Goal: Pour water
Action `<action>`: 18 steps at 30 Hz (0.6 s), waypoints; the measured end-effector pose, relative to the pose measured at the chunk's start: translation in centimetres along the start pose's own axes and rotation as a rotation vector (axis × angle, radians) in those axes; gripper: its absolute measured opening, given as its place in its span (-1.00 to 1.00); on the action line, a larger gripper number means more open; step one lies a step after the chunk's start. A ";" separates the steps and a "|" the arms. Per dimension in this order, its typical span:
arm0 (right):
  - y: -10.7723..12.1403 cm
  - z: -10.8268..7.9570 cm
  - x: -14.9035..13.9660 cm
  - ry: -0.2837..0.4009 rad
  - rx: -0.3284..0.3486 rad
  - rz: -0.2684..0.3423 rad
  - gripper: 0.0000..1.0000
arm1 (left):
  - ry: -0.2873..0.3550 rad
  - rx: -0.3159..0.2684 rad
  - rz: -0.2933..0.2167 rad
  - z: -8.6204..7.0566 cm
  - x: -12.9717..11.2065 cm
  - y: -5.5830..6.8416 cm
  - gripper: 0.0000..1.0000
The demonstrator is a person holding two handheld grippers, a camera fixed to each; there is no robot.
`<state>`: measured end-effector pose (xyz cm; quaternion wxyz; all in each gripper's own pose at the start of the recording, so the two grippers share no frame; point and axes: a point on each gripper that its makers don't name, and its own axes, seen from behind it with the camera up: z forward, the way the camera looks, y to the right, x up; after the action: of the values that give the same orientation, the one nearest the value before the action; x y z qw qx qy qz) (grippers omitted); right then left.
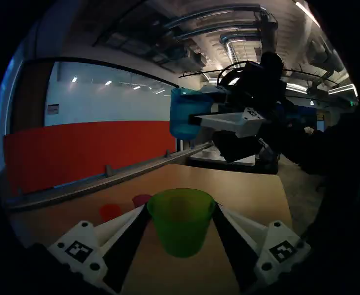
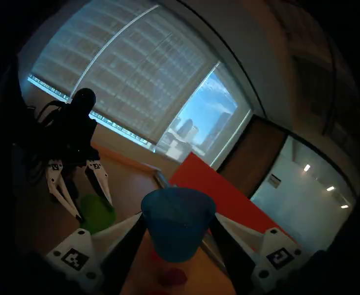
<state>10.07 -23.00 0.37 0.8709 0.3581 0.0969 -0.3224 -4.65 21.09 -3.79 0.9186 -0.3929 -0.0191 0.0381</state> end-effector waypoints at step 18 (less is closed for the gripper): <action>-0.3 1.1 1.8 0.005 -0.001 -0.169 0.77 | 0.010 -0.023 -0.002 0.5 -0.1 0.6 0.78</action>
<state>11.18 -24.86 0.28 0.8404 0.3491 0.1292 -0.3940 -4.83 21.90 -3.89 0.9141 -0.4038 -0.0155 0.0349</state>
